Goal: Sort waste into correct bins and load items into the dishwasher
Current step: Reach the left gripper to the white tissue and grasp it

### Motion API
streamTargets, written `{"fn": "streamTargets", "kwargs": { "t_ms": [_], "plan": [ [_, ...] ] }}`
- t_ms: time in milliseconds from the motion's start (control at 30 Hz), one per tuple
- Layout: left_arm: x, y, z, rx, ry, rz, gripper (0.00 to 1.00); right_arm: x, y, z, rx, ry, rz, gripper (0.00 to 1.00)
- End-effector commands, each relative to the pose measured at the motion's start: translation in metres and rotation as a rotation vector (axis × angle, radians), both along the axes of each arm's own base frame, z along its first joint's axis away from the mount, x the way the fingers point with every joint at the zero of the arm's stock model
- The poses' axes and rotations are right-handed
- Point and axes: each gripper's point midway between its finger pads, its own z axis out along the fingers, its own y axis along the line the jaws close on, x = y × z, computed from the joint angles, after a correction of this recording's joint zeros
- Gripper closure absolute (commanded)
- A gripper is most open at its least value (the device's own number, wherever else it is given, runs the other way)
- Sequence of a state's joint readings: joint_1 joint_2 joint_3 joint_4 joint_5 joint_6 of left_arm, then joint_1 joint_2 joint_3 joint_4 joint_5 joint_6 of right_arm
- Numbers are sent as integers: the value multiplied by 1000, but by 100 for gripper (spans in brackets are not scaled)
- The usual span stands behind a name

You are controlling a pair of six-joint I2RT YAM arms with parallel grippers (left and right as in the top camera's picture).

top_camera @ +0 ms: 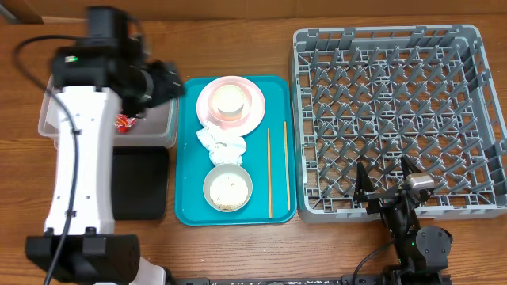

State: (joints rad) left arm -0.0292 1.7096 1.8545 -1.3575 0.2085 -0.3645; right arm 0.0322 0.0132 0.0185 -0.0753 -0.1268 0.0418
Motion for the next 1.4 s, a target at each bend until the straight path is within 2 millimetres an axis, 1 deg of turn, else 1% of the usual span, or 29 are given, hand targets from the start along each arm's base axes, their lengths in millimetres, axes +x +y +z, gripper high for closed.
{"fn": "streamTargets", "kwargs": {
  "t_ms": [0, 67, 200, 333, 367, 400, 667, 833, 1067, 1233, 1333, 1367],
  "plan": [
    [-16, -39, -31, 50, 102, -140, 15, 0, -1, -3, 3, 2, -3, 0],
    [-19, -54, -44, 94, 119, -188, 13, 0, -1, -3, 3, 2, -3, 0],
    [-23, -76, -65, 152, 156, -221, 11, 0, -1, -3, 3, 1, -3, 0],
    [-27, -90, -88, 175, 215, -255, 10, 0, -1, -3, 3, 1, -3, 0],
    [-27, -90, -93, 185, 225, -258, 8, 0, -1, -3, 3, 2, -3, 0],
    [-26, -90, -98, 199, 237, -259, 0, 0, -1, -3, 3, 2, -3, 0],
    [-24, -88, -140, 237, 350, -242, 0, 0, -1, -3, 3, 2, -3, 0],
    [-27, -90, -164, 251, 421, -238, 0, 0, -1, -3, 3, 2, -3, 0],
    [-26, -90, -183, 268, 459, -240, 2, 0, -1, -3, 3, 2, -3, 0],
    [-23, -90, -191, 271, 455, -240, 5, 0, -1, -3, 3, 2, -3, 0],
    [-24, -89, -197, 274, 456, -239, 13, 0, -1, -3, 3, 2, -3, 0],
    [-25, -89, -199, 276, 460, -235, 18, 0, -1, -3, 3, 2, -3, 0]
  ]
}}
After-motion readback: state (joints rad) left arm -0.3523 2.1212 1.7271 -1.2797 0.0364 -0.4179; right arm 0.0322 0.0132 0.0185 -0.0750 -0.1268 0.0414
